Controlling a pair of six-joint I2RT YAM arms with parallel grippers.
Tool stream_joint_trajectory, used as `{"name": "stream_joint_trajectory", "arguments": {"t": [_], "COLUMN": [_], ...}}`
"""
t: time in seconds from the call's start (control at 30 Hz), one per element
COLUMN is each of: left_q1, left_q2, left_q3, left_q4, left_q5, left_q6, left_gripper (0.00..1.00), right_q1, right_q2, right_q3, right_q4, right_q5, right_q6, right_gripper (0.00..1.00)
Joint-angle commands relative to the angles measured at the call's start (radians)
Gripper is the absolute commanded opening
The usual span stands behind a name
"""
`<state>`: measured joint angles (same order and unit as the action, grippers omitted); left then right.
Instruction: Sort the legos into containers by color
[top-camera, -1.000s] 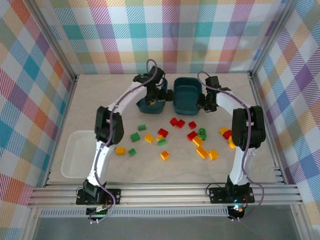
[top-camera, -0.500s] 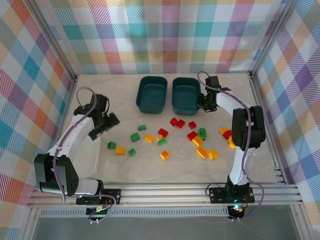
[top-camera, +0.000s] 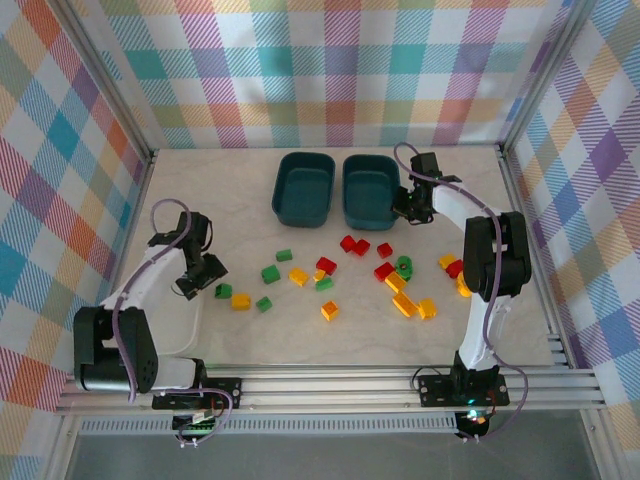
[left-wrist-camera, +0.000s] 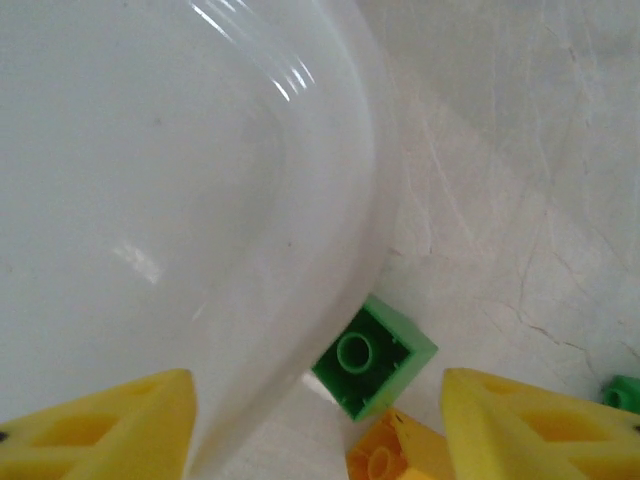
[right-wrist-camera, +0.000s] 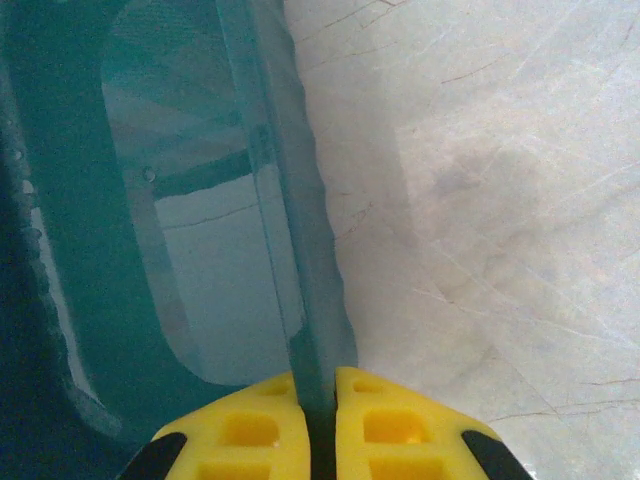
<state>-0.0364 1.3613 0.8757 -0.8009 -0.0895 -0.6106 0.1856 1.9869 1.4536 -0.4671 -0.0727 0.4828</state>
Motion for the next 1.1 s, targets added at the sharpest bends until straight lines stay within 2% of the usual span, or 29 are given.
{"name": "stream_joint_trajectory", "arguments": {"t": [0.0, 0.1, 0.23, 0.83, 0.97, 1.07], "left_q1": [0.016, 0.015, 0.016, 0.013, -0.003, -0.046], "left_q2": [0.015, 0.014, 0.04, 0.06, 0.039, 0.018], "left_q3": [0.014, 0.016, 0.014, 0.043, 0.12, 0.221], "left_q4": [0.019, 0.028, 0.022, -0.011, -0.079, -0.144], "left_q5": [-0.071, -0.105, -0.156, -0.26, -0.265, -0.31], "left_q6": [0.016, 0.023, 0.035, 0.064, 0.084, 0.122], "left_gripper": [0.58, 0.52, 0.37, 0.01, 0.0, 0.0], "right_q1": [0.006, 0.006, 0.006, 0.007, 0.006, 0.006], "right_q2": [-0.02, -0.019, -0.014, -0.015, -0.013, -0.007], "right_q3": [-0.024, -0.035, -0.036, -0.039, -0.036, -0.034], "right_q4": [0.026, 0.034, 0.035, 0.037, 0.038, 0.041], "right_q5": [-0.027, -0.027, -0.033, -0.046, -0.05, -0.046], "right_q6": [-0.008, -0.003, 0.001, 0.008, 0.008, 0.01], "right_gripper": [0.02, 0.02, 0.02, 0.02, 0.02, 0.02]}}
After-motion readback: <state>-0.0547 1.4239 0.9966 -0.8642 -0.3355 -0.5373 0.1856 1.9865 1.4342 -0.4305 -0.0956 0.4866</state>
